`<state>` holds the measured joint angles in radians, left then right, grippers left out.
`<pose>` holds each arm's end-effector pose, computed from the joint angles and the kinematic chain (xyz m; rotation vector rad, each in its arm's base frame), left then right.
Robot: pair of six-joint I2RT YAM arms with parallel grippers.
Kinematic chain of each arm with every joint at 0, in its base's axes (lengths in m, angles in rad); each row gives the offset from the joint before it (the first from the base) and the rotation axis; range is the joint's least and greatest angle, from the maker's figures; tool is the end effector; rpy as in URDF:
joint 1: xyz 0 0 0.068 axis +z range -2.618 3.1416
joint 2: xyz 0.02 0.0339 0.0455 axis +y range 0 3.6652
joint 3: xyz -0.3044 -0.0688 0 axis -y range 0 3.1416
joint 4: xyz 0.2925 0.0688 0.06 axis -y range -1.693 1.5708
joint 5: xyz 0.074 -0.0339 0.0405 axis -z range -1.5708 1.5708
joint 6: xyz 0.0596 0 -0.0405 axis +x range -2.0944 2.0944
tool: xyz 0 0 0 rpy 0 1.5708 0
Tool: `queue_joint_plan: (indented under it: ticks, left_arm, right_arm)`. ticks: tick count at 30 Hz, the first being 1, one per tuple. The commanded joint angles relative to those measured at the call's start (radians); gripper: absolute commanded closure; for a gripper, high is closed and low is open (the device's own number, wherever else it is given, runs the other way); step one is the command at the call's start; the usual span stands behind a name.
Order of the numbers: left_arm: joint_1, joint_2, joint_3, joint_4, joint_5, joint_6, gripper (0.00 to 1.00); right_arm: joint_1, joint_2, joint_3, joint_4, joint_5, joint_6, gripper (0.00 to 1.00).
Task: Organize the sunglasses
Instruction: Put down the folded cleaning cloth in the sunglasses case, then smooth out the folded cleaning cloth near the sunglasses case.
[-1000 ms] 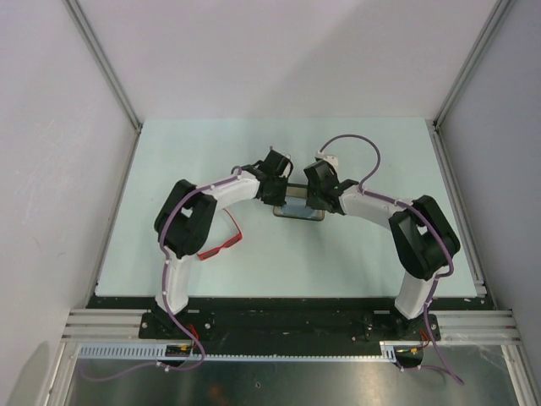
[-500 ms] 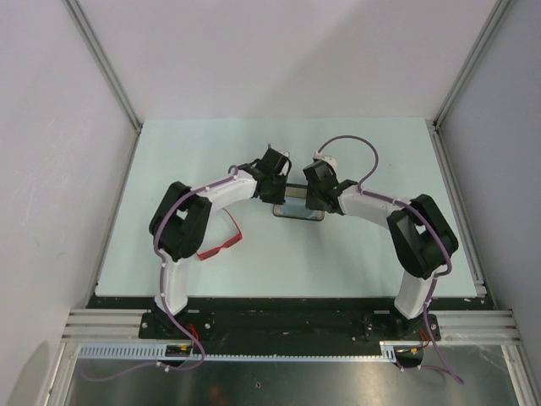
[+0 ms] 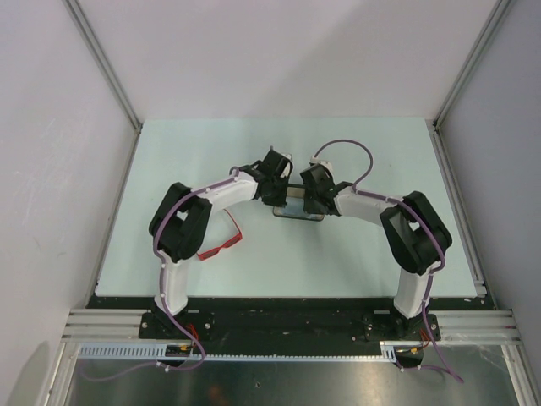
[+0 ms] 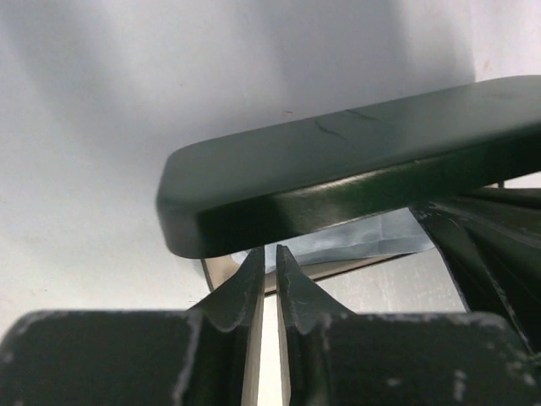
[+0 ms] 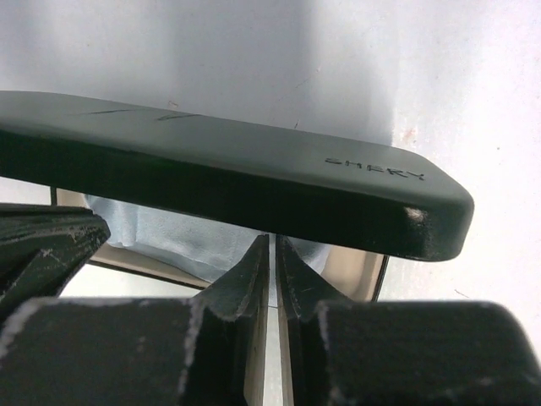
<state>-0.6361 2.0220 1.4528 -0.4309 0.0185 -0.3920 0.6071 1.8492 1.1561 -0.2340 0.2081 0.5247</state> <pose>0.4045 -0.3001 0.1679 0.3267 2.6047 -0.3998 0.3737 0.2446 0.1596 -0.0159 2.4833 0.2249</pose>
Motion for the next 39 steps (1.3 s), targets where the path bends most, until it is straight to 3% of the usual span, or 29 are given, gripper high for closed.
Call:
queue_joint_plan:
  ticks: [1,24,39]
  left_arm:
    - [-0.016,-0.034,0.006,0.027,0.037,-0.011,0.86]
    - [-0.037,-0.011,-0.097,0.126,-0.063,0.021,0.87]
    - [-0.037,-0.022,-0.118,0.124,-0.083,0.022,0.92]
  right_arm:
    - [0.005,0.022,0.036,-0.007,0.002,0.011,0.89]
    - [0.037,-0.05,0.031,-0.027,0.099,-0.029,0.91]
    - [0.034,0.011,0.03,-0.048,0.08,-0.029,0.94]
